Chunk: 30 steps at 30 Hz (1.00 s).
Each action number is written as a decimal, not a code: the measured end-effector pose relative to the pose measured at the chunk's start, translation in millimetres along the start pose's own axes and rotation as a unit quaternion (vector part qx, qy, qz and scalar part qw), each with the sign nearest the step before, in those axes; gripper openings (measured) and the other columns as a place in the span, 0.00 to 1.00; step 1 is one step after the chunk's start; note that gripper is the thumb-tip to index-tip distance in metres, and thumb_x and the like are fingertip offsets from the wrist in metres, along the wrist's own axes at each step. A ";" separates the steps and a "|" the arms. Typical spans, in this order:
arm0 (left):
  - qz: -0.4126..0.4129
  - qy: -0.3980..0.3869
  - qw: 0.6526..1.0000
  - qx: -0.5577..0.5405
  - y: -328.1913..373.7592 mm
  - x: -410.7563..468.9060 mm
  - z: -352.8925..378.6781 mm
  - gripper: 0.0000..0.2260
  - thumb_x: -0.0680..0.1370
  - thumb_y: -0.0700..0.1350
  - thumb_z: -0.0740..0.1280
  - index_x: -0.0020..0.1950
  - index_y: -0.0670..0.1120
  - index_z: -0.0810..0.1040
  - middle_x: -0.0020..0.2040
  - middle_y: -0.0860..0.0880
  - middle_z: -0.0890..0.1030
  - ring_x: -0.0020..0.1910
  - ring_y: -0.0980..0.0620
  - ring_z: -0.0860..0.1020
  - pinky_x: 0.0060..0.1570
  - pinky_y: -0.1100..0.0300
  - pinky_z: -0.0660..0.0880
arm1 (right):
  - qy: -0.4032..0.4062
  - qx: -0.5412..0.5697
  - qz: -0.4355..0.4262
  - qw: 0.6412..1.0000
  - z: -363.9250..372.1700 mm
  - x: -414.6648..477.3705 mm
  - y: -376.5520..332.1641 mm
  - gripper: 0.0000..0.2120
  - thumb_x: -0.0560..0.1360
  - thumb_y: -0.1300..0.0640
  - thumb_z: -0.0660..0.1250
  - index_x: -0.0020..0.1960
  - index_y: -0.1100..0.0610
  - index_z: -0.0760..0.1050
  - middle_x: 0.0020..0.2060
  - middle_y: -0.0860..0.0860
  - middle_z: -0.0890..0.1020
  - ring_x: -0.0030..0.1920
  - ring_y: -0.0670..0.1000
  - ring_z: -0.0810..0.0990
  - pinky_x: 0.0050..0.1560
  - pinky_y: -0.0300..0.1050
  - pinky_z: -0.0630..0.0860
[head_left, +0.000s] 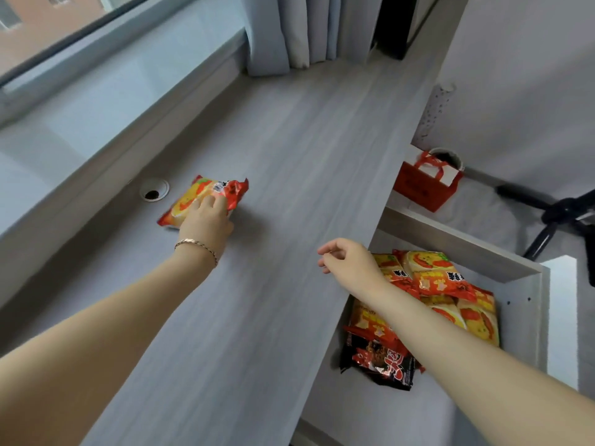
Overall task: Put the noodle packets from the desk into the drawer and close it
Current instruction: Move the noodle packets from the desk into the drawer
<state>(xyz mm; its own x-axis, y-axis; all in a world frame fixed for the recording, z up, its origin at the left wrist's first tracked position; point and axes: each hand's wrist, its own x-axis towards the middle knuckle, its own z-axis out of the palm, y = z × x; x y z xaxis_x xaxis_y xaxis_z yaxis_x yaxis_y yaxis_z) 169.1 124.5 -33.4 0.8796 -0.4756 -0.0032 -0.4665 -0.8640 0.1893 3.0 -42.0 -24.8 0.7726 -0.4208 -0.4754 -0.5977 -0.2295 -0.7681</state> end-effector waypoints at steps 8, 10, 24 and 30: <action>0.299 0.123 0.912 -0.252 65.6 -70.8 -36.7 0.06 0.68 0.37 0.56 0.42 0.46 0.68 0.35 0.39 0.77 0.36 0.50 0.68 0.37 0.62 0.67 | -0.019 0.263 0.164 0.951 -36.3 -15.8 14.7 0.17 0.78 0.51 0.59 0.59 0.63 0.72 0.47 0.59 0.80 0.39 0.53 0.80 0.40 0.45 0.79; 0.380 0.124 0.871 -0.286 89.7 -95.7 -34.7 0.07 0.71 0.35 0.56 0.43 0.45 0.69 0.39 0.44 0.76 0.37 0.51 0.70 0.39 0.63 0.69 | -0.110 0.274 0.255 0.921 -53.2 -28.7 33.7 0.26 0.77 0.41 0.56 0.63 0.60 0.68 0.55 0.62 0.79 0.48 0.58 0.82 0.42 0.50 0.79; 0.506 0.087 0.782 -0.353 180.9 -165.0 9.2 0.10 0.81 0.44 0.52 0.46 0.44 0.70 0.45 0.49 0.70 0.41 0.52 0.72 0.41 0.64 0.72 | -0.343 0.273 0.240 0.867 -76.1 -106.6 153.8 0.38 0.63 0.30 0.65 0.65 0.53 0.70 0.63 0.55 0.78 0.64 0.55 0.75 0.71 0.52 0.64; 0.262 -0.052 0.879 -0.394 190.1 -186.5 36.1 0.08 0.79 0.43 0.55 0.49 0.51 0.73 0.57 0.53 0.71 0.58 0.56 0.71 0.59 0.65 0.72 | -0.187 0.406 0.237 0.863 -82.5 -121.2 190.6 0.24 0.62 0.41 0.68 0.53 0.52 0.77 0.41 0.49 0.87 0.43 0.48 0.85 0.46 0.43 0.79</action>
<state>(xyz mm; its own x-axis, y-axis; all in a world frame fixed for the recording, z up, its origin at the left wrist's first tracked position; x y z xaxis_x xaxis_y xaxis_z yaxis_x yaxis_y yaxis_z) -87.0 43.0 -32.3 0.5315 -0.8217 0.2055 -0.5595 -0.1584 0.8136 -222.2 -107.1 -78.2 0.5891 0.0478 -0.8066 -0.6348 0.6451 -0.4253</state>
